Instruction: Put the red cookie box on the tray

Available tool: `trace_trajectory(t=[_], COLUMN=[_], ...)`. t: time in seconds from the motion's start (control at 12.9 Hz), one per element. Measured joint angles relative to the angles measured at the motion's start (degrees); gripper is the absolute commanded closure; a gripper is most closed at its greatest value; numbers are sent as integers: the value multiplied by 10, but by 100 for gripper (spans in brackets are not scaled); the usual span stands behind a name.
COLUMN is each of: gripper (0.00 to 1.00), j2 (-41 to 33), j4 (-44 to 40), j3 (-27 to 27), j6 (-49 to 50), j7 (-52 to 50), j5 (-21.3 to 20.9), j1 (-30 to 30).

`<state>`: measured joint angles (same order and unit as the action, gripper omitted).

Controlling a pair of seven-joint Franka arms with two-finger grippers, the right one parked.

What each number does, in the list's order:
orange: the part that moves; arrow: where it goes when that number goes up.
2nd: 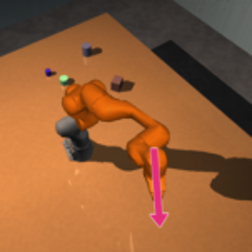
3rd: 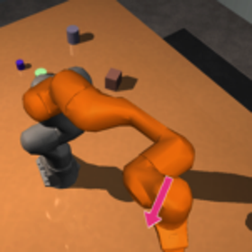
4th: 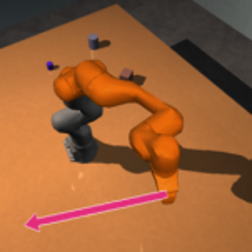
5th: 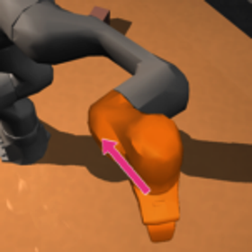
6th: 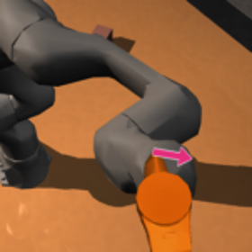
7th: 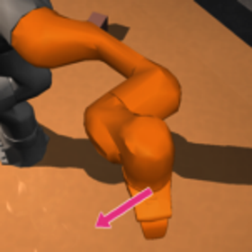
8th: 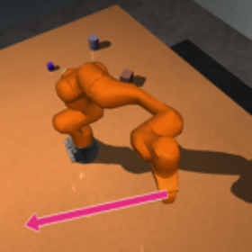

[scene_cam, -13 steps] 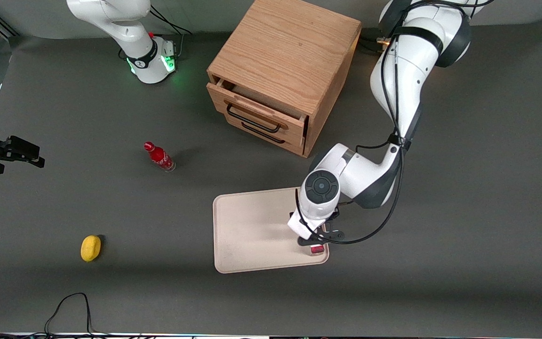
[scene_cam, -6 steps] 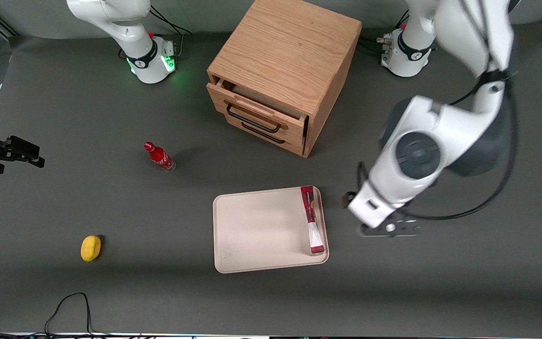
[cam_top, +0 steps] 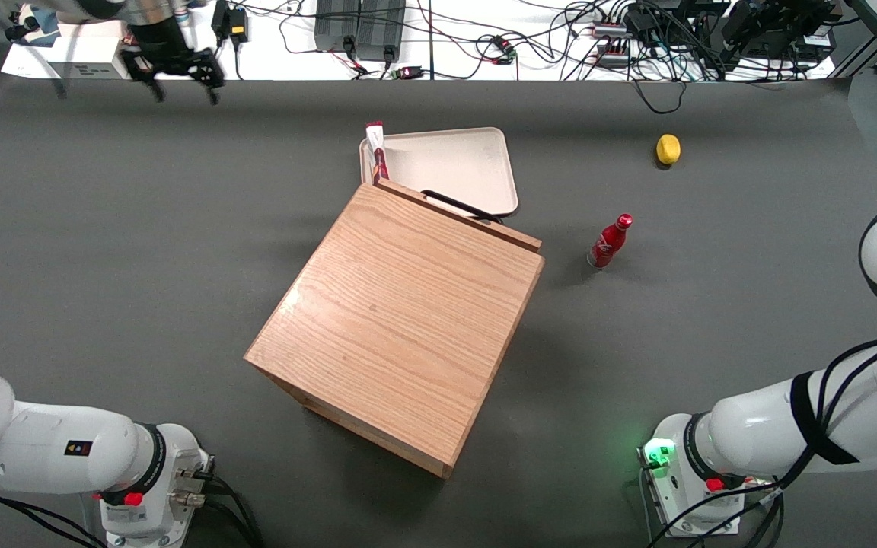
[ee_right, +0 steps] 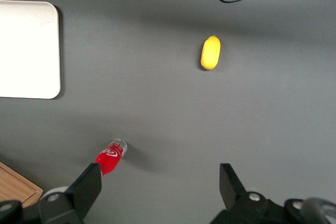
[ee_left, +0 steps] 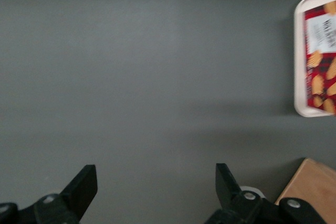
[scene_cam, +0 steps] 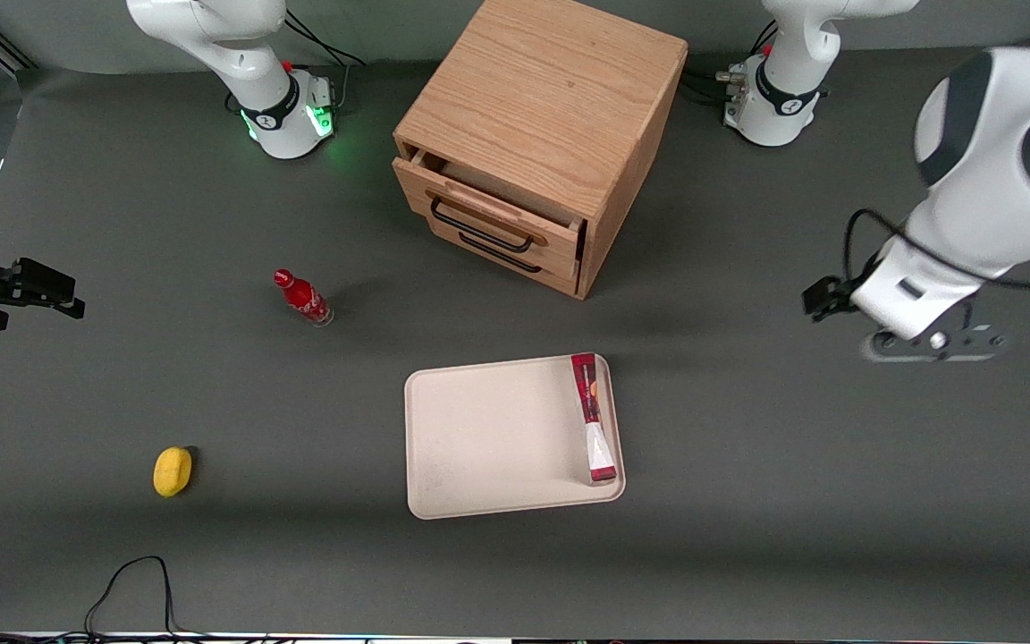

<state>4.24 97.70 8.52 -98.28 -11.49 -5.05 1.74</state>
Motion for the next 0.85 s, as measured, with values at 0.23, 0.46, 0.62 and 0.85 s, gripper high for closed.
trace_trajectory(t=[0.23, 0.46, 0.62, 0.85], gripper=[0, 0, 0, 0], j2=[-83, -114, -114, -111], j4=[75, 83, 76, 59], j3=[-54, -116, -118, -115], j6=[1, 37, 57, 85], j7=[61, 92, 92, 92], j5=[10, 21, 22, 22], j1=[-5, 11, 8, -11])
